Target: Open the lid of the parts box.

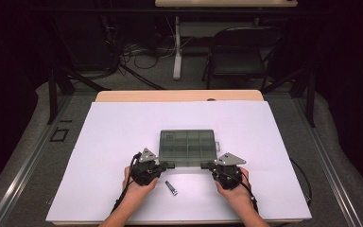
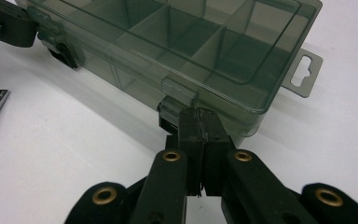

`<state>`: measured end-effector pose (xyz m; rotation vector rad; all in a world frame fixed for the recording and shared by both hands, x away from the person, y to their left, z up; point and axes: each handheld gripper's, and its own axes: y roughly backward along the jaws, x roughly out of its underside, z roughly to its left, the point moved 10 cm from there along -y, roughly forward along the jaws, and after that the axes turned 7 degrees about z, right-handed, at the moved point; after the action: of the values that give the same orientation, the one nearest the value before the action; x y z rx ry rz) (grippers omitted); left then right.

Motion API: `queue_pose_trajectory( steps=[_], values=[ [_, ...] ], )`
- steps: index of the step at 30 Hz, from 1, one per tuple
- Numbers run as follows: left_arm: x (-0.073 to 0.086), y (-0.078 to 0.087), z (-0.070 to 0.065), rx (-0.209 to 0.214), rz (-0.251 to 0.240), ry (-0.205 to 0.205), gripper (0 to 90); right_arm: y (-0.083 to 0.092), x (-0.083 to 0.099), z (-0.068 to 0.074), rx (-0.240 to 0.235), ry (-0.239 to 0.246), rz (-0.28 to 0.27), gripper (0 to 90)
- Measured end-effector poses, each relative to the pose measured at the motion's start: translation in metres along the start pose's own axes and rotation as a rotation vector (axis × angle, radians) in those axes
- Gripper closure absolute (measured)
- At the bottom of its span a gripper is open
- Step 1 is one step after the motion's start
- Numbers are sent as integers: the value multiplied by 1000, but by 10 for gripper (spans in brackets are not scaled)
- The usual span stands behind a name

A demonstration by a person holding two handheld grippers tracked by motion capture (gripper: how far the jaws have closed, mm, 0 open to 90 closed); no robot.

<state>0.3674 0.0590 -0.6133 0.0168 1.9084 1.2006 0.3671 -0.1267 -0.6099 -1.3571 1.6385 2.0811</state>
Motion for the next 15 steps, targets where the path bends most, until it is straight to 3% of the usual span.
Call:
queue_pose_trajectory(
  steps=[5,11,15],
  values=[
    [-1,1,0,0,-6,-3,900,0,-2,2,0,15,-6,892],
    [-6,4,-1,-3,-30,0,900,6,-10,2,2,-2,-53,892],
    [-7,6,0,-8,-39,2,900,6,-11,1,1,-6,-56,892]
  ],
)
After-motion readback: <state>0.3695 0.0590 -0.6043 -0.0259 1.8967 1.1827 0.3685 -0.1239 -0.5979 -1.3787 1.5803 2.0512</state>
